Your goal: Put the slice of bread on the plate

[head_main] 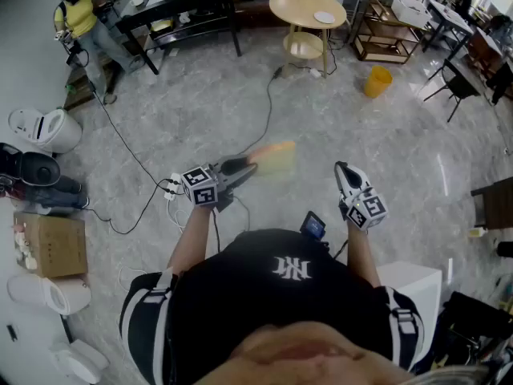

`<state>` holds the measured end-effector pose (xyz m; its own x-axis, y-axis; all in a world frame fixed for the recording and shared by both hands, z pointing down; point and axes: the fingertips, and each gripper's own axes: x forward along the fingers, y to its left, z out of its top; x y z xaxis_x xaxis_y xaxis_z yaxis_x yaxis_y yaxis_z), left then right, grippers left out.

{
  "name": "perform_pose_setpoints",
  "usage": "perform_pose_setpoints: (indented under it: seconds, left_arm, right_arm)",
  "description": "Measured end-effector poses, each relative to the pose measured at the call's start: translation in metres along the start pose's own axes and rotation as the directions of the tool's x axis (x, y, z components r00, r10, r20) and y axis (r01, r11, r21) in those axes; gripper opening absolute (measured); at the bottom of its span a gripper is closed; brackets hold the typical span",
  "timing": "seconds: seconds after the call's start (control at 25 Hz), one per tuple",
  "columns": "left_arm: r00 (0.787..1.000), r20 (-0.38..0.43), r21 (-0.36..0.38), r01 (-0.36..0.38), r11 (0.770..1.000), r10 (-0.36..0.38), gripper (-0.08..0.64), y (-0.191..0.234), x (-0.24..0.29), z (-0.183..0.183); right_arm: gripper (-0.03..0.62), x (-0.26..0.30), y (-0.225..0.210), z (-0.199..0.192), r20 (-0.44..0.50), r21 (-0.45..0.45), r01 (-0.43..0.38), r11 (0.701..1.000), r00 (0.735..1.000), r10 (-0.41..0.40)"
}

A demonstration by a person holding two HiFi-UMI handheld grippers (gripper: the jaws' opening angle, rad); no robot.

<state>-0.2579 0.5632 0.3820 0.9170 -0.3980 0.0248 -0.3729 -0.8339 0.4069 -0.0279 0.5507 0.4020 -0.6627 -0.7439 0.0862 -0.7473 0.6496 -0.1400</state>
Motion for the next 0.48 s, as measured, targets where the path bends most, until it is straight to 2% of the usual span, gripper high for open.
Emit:
perform_pose_setpoints:
  seconds: [0.16,0.48]
  left_arm:
    - [0.999,0.015,-0.019,-0.031,0.999,0.031,0.103,0.006,-0.008,-0.007]
    - [0.999,0.002,-0.036,-0.035,0.999,0.035,0.103,-0.006,-0.009,-0.014]
  right_arm:
    - [-0.005,0.004,0.002,-0.004,-0.007,0.011,-0.002,1.000,1.000,0.002]
    - [-0.002,0.001,0.006,-0.008,-0.009,0.026,-0.012,1.000,1.000,0.013]
